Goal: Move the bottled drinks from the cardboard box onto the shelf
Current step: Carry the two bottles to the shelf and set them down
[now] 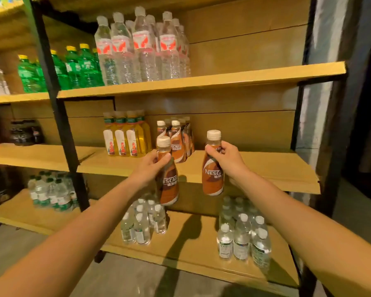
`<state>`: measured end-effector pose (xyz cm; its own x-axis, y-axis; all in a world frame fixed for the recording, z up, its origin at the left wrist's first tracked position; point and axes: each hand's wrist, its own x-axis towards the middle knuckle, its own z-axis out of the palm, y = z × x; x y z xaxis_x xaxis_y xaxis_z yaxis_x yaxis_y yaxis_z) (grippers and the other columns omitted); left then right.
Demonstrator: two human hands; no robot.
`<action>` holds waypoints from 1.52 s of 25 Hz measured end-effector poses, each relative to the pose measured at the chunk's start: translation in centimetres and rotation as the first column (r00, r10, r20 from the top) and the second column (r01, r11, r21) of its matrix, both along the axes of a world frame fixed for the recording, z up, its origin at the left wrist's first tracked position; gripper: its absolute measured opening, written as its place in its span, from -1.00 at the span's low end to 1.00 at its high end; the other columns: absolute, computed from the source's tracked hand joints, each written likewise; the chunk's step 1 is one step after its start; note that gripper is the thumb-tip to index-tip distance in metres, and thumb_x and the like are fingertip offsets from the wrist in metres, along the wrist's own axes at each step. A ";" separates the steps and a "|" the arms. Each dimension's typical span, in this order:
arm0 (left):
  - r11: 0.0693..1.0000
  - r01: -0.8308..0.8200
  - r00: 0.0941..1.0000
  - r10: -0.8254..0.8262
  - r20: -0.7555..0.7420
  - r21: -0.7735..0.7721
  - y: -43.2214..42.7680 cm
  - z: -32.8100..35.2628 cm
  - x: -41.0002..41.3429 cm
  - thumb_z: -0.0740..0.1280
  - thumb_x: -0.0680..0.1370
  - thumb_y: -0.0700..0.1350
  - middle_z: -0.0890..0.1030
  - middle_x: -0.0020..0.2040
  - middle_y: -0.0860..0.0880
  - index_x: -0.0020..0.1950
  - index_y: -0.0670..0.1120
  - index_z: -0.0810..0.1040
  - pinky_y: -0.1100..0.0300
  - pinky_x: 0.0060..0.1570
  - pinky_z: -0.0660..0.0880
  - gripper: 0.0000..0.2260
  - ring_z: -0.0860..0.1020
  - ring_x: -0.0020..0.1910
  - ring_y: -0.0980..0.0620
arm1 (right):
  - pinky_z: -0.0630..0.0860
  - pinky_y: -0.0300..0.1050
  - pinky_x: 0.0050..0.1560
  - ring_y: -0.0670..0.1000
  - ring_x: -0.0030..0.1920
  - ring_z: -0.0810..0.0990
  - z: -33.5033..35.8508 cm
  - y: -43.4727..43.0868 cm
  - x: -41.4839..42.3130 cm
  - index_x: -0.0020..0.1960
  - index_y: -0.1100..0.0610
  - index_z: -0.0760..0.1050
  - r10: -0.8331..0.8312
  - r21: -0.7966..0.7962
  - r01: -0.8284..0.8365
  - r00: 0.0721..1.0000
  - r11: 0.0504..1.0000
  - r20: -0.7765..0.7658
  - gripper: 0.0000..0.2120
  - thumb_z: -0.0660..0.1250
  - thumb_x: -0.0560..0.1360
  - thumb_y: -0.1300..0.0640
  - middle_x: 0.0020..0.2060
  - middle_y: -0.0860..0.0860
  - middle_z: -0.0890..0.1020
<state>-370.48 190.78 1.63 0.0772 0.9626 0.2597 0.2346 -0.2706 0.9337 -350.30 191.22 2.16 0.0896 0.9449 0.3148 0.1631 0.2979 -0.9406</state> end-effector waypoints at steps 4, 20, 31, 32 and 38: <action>0.980 0.196 0.981 -0.196 0.011 -0.021 8.2 1.4 0.5 0.22 0.58 -0.03 0.53 0.16 -0.05 0.26 -0.06 0.40 0.00 0.24 0.40 -0.72 0.50 0.18 -0.06 | 0.41 -0.33 -0.26 -0.06 -0.14 0.53 1.2 3.9 -0.9 0.14 0.21 0.45 -0.221 -0.016 0.220 0.975 0.975 -0.036 -0.75 0.29 0.54 0.10 -0.08 0.03 0.55; 0.897 0.438 0.898 -0.433 0.079 -0.063 20.6 0.5 6.7 0.21 0.58 0.01 0.55 0.10 0.04 0.20 0.06 0.38 0.08 0.14 0.39 -0.80 0.49 0.13 0.02 | 0.46 -0.07 0.13 0.05 0.12 0.56 0.2 14.2 1.2 0.18 0.15 0.44 -0.355 0.000 0.356 0.933 0.934 0.062 -0.74 0.29 0.53 0.07 0.10 0.09 0.58; 0.979 0.201 0.932 -0.181 -0.314 0.032 18.6 -4.9 5.7 0.34 0.47 0.14 0.50 0.25 0.01 0.41 -0.07 0.32 0.15 0.16 0.43 -0.42 0.49 0.21 0.03 | 0.41 0.01 0.31 -0.01 0.25 0.49 -6.3 13.4 3.9 0.39 0.06 0.29 -0.247 -0.057 0.315 0.833 0.947 0.495 -0.37 0.38 0.42 -0.15 0.27 -0.03 0.51; 0.984 0.161 0.902 -0.115 -0.417 0.076 18.6 -6.0 5.7 0.34 0.46 0.16 0.58 0.10 0.02 0.31 -0.09 0.43 0.21 0.03 0.48 -0.49 0.54 0.05 0.08 | 0.43 0.05 0.28 0.00 0.20 0.53 -7.2 13.5 4.1 0.32 0.03 0.37 -0.241 -0.051 0.340 0.756 0.939 0.609 -0.44 0.35 0.42 -0.20 0.20 -0.03 0.57; 0.970 0.126 0.813 0.020 -0.582 0.208 21.5 -7.9 7.4 0.24 0.51 0.20 0.60 -0.02 0.00 0.05 -0.05 0.53 0.12 -0.03 0.52 -0.66 0.56 -0.07 0.06 | 0.40 -0.03 0.19 0.01 0.10 0.54 -7.9 15.5 4.2 0.05 0.00 0.52 -0.393 0.138 0.506 0.440 0.851 0.807 -0.54 0.20 0.43 -0.35 0.00 -0.05 0.64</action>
